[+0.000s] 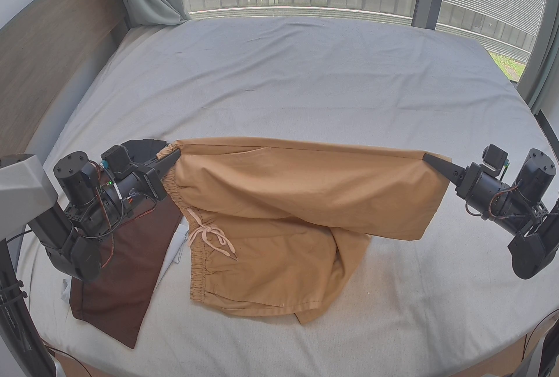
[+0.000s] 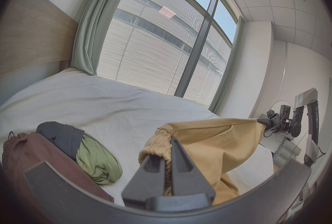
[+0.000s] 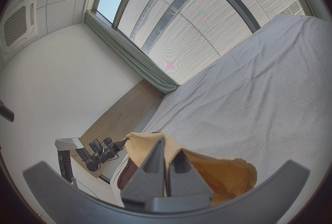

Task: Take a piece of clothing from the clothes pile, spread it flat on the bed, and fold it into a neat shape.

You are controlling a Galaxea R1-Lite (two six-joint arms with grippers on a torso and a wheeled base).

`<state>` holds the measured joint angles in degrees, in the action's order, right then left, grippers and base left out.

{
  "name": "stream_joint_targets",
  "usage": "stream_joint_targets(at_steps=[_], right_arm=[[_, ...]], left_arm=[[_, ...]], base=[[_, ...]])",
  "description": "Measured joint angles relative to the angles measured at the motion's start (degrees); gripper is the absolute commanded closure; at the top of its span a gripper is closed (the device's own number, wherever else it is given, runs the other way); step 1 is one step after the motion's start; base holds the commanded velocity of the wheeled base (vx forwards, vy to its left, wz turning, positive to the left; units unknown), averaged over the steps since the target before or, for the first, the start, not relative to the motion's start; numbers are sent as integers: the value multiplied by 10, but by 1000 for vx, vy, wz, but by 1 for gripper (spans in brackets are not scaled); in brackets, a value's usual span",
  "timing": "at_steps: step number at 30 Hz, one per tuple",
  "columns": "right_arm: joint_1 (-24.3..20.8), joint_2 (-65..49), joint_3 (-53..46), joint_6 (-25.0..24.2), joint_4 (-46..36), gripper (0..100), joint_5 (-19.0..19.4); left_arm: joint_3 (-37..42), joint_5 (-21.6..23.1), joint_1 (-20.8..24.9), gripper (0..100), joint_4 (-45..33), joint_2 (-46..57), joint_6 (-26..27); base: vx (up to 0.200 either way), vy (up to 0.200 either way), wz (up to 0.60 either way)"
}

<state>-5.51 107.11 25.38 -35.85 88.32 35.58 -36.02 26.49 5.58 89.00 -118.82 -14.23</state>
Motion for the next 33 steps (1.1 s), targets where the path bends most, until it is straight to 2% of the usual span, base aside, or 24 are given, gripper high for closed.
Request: stream_joint_targets(at_steps=[33], right_arm=[[12, 3, 4, 1, 0, 100, 0]], left_arm=[[1, 0, -3, 100, 0, -1, 0]], base=[[0, 0, 0]])
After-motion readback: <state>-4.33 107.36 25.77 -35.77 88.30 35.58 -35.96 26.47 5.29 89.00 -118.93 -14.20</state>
